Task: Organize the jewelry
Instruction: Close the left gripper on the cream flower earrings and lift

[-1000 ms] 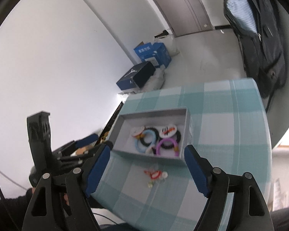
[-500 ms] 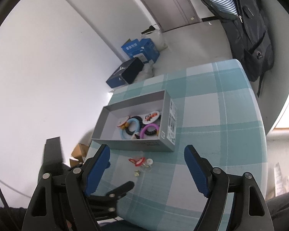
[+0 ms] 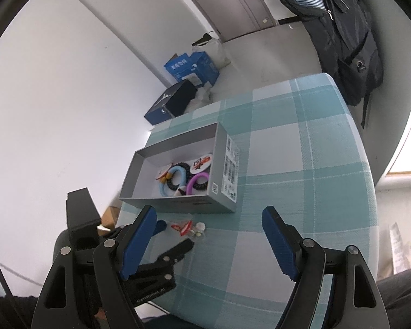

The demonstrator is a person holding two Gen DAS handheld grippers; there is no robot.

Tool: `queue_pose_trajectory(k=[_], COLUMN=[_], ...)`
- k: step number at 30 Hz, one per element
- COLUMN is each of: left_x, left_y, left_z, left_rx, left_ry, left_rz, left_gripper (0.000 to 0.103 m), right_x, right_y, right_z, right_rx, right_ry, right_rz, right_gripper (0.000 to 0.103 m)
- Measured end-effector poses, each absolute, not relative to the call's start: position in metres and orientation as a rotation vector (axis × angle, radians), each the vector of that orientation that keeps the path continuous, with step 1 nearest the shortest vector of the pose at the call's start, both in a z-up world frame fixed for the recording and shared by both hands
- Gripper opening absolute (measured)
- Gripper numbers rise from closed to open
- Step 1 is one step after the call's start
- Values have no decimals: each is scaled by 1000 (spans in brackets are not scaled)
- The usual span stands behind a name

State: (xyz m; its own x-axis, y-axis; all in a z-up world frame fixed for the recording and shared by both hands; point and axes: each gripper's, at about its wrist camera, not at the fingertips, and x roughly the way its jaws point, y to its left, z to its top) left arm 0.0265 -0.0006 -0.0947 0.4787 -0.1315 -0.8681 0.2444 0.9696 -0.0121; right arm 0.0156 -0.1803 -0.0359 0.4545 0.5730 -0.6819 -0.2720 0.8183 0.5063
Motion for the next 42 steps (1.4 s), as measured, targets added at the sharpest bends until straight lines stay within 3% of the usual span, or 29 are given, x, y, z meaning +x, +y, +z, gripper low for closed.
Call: queue_pose_trajectory(k=[1, 3, 6, 16, 31, 35, 42], left_x=[26, 23, 23, 28, 18, 18, 18], left_y=[-2, -2, -3, 16, 73, 84, 99], left_z=[-94, -94, -93, -84, -33, -28, -28], left_rx=[120, 125, 123, -23, -339, -396, -462], left_ry=[1044, 1042, 1047, 1072, 836, 811, 806], left_rz=[-233, -249, -269, -301, -356, -367, -373], left_gripper=[40, 18, 8, 8, 8, 8, 7], right_x=[16, 18, 18, 14, 7, 4, 10], right_y=[-181, -181, -180, -174, -135, -121, -99], right_z=[-36, -37, -38, -40, -56, -61, -76], right_rx=[351, 357, 357, 310, 132, 76, 9], right_ry=[970, 975, 976, 990, 1048, 1051, 1087], right_rz=[533, 533, 532, 526, 552, 567, 579], right_gripper=[79, 79, 79, 79, 79, 72, 51])
